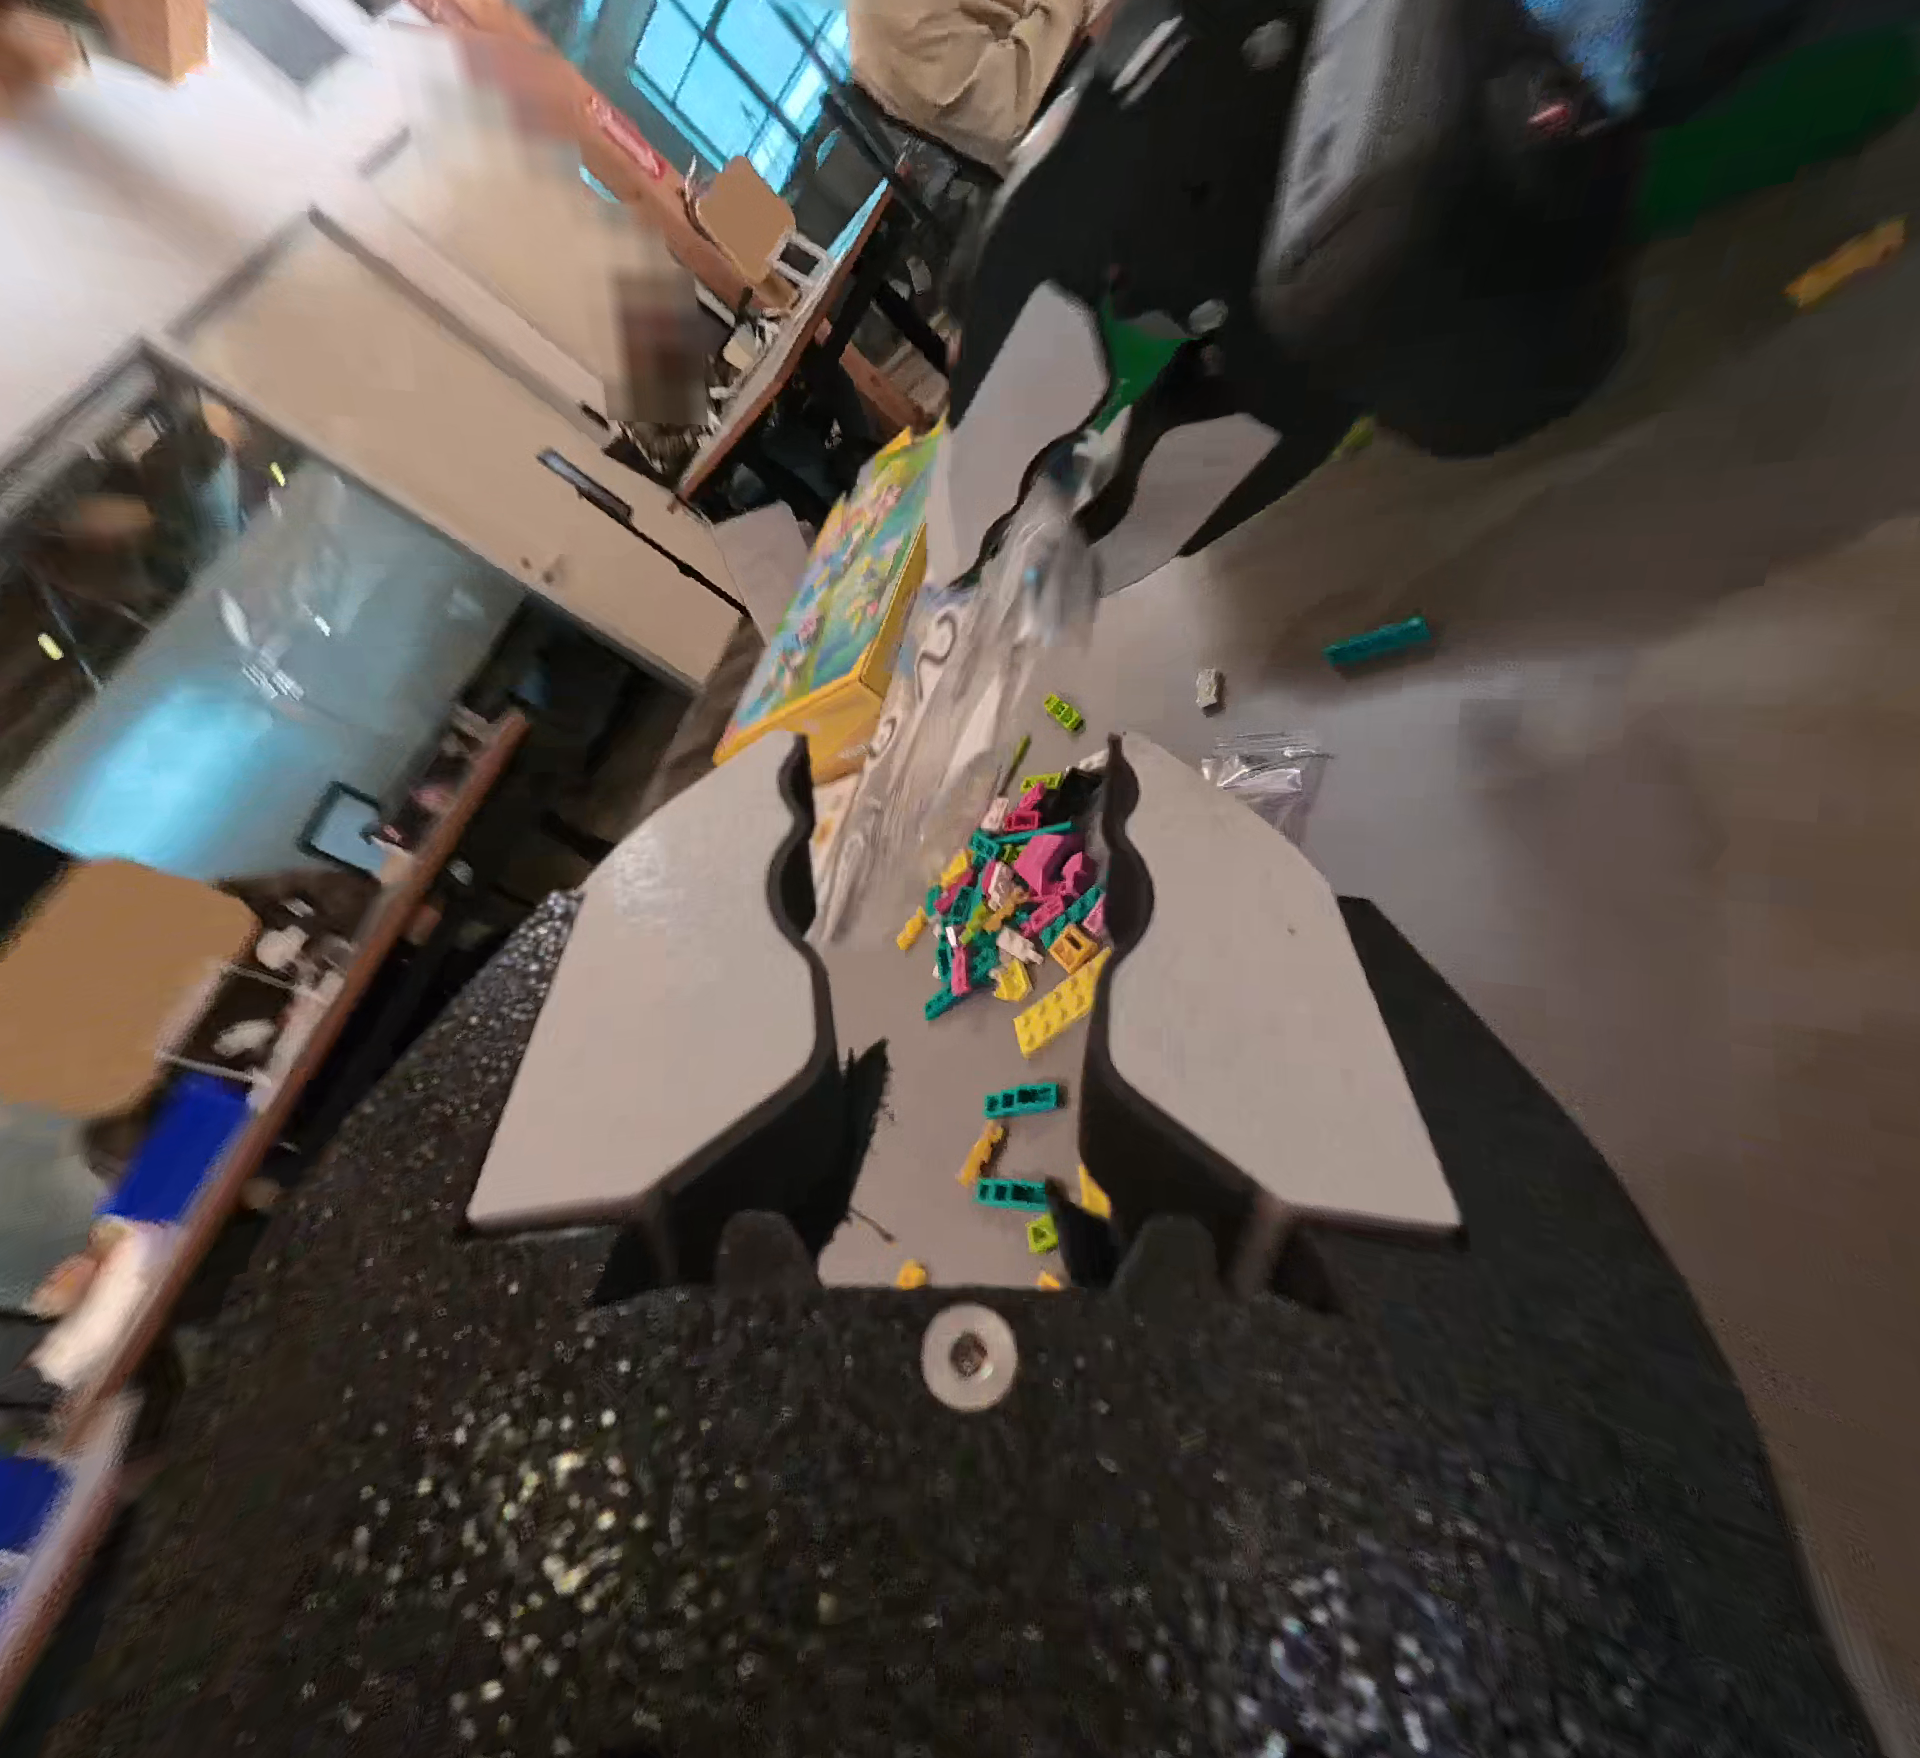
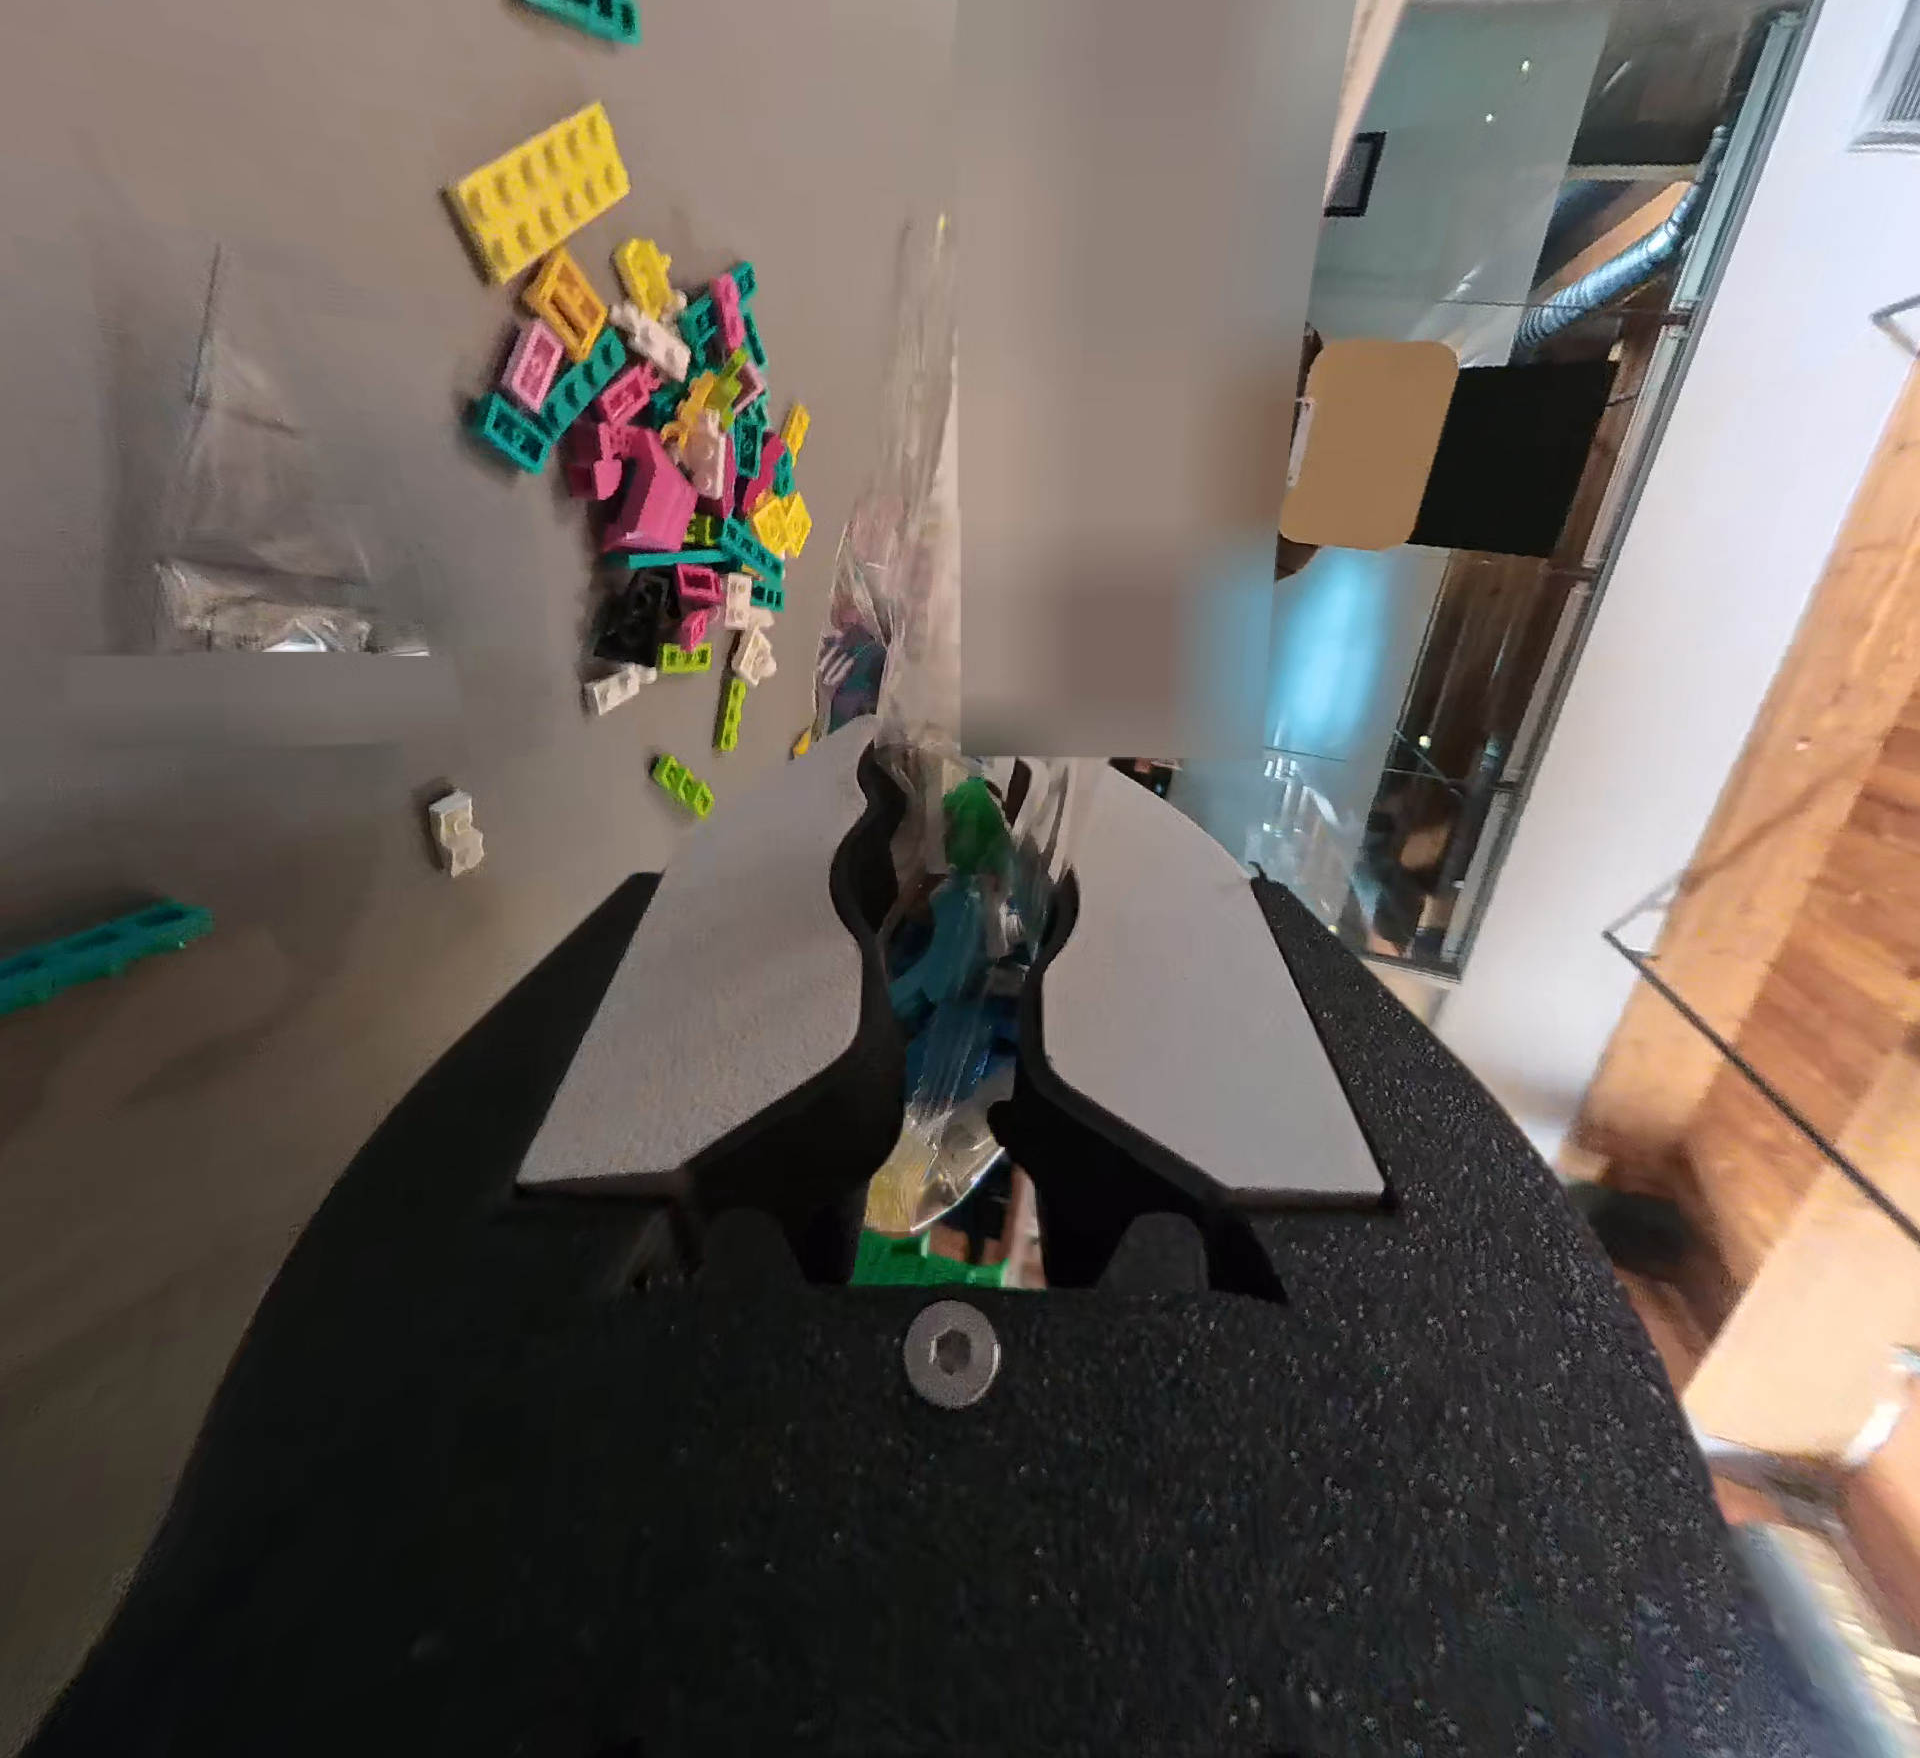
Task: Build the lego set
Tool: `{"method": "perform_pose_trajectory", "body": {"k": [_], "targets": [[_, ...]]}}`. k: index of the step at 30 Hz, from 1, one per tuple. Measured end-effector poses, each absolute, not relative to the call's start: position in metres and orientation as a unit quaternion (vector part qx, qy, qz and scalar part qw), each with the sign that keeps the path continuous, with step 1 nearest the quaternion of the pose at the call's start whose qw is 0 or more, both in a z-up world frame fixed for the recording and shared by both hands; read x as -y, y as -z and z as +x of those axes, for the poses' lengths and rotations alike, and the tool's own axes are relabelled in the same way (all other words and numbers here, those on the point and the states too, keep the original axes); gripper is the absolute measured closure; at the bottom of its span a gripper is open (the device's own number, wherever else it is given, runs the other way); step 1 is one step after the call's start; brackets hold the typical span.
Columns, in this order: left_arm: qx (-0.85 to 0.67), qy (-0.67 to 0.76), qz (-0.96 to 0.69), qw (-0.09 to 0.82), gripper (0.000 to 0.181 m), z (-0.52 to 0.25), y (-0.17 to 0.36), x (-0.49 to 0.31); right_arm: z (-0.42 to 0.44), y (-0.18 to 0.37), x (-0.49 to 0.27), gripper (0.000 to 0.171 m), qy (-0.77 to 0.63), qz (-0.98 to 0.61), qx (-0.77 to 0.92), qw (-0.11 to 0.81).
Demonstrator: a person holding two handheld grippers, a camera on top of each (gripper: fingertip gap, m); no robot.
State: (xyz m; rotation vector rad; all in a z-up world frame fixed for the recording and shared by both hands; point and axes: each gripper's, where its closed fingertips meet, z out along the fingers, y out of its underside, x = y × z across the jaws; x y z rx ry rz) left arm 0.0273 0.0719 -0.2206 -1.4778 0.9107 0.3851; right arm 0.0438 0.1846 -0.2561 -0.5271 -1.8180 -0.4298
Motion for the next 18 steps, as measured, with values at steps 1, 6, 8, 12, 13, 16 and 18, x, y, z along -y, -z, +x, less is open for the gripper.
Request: {"method": "perform_pose_trajectory", "body": {"k": [1,6,8,12,13,16,18], "targets": [[-0.422,-0.189,-0.629,0.624,0.133,0.035,0.225,-0.071,0.044,0.259,-0.186,0.151,0.199,-0.216,0.775,0.559],[-0.441,-0.325,-0.633,0.548,0.139,0.024,0.251,-0.085,0.040,0.266,-0.180,0.152,0.192,-0.213,0.783,0.552],[-0.404,-0.302,-0.661,0.555,0.136,0.009,0.257,-0.086,0.038,0.265,-0.177,0.152,0.168,-0.225,0.777,0.563],[-0.278,-0.138,-0.720,0.621,0.131,-0.017,0.250,-0.079,0.037,0.268,-0.160,0.153,-0.061,-0.337,0.776,0.530],[-0.256,-0.115,-0.719,0.635,0.131,-0.023,0.243,-0.077,0.037,0.267,-0.158,0.153,-0.121,-0.367,0.771,0.506],[-0.234,-0.089,-0.706,0.662,0.129,-0.035,0.221,-0.072,0.039,0.262,-0.155,0.154,-0.219,-0.422,0.768,0.430],[-0.244,-0.102,-0.698,0.666,0.127,-0.038,0.207,-0.072,0.039,0.259,-0.159,0.153,-0.207,-0.429,0.779,0.408]]}}
